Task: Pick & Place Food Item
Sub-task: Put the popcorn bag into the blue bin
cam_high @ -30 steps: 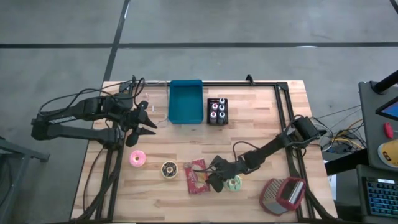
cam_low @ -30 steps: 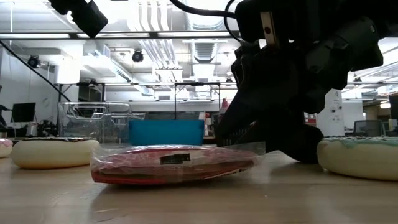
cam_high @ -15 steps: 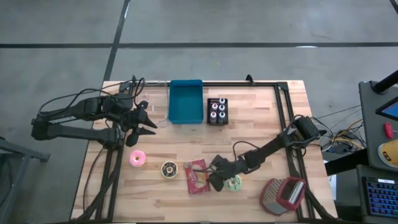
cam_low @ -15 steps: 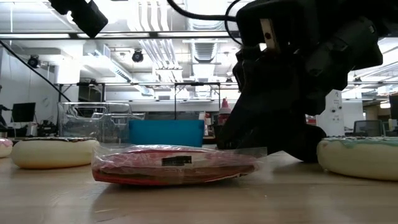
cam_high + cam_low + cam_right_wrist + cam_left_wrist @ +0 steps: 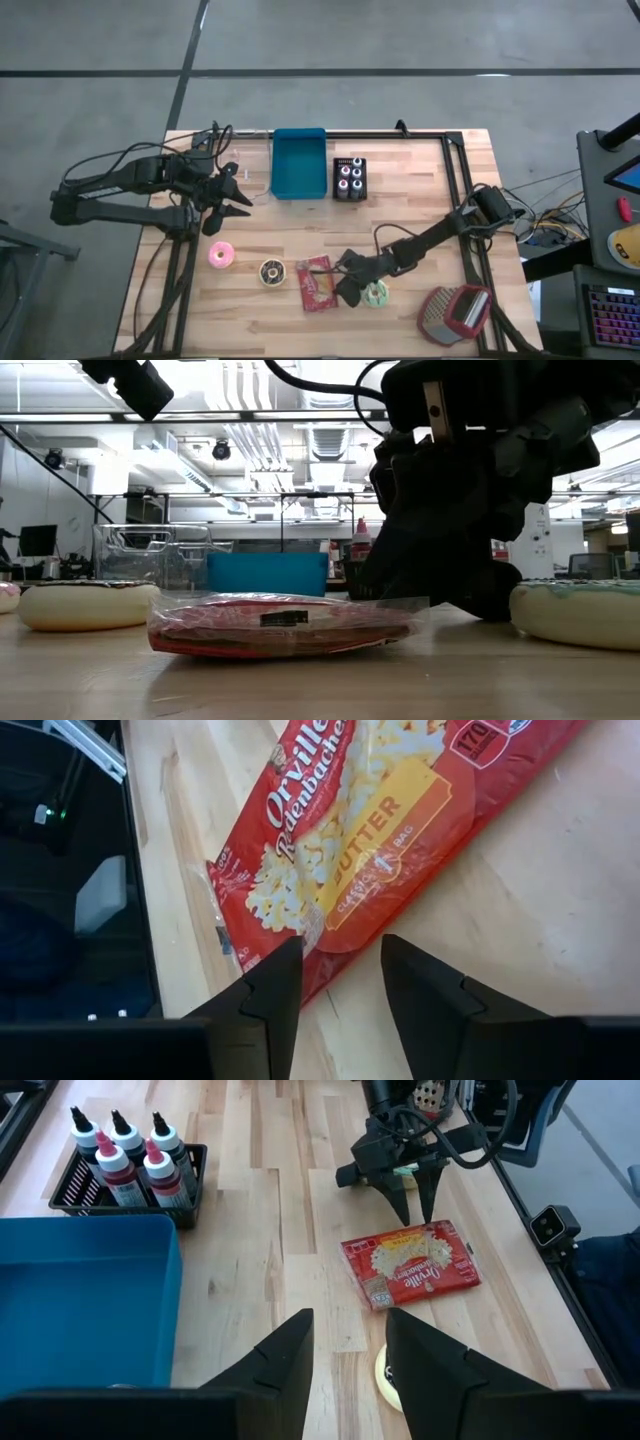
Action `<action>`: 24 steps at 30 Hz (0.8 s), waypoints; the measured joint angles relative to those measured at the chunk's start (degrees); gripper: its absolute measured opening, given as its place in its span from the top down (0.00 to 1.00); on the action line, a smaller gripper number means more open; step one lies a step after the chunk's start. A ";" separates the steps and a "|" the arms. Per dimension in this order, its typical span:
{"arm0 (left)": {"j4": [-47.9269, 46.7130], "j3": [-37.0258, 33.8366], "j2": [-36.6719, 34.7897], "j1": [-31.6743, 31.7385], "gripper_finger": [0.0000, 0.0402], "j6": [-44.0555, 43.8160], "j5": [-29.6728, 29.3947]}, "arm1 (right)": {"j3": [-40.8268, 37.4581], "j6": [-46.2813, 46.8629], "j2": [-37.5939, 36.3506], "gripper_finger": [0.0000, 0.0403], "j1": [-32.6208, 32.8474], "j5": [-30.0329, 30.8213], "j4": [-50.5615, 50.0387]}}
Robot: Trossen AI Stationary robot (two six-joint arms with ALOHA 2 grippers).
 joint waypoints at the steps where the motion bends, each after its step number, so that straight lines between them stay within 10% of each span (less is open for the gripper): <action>1: 0.00 0.00 0.01 0.00 0.67 -0.02 -0.01 | 0.00 -0.20 0.00 0.68 -0.03 0.08 0.00; 17: 5.59 0.02 1.18 0.01 0.67 2.39 0.29 | 0.07 -0.20 0.00 0.68 -0.07 0.55 0.25; 24: 7.39 -1.78 5.88 -0.26 0.67 -13.62 0.62 | 0.09 -0.42 0.00 0.68 -0.02 0.70 0.25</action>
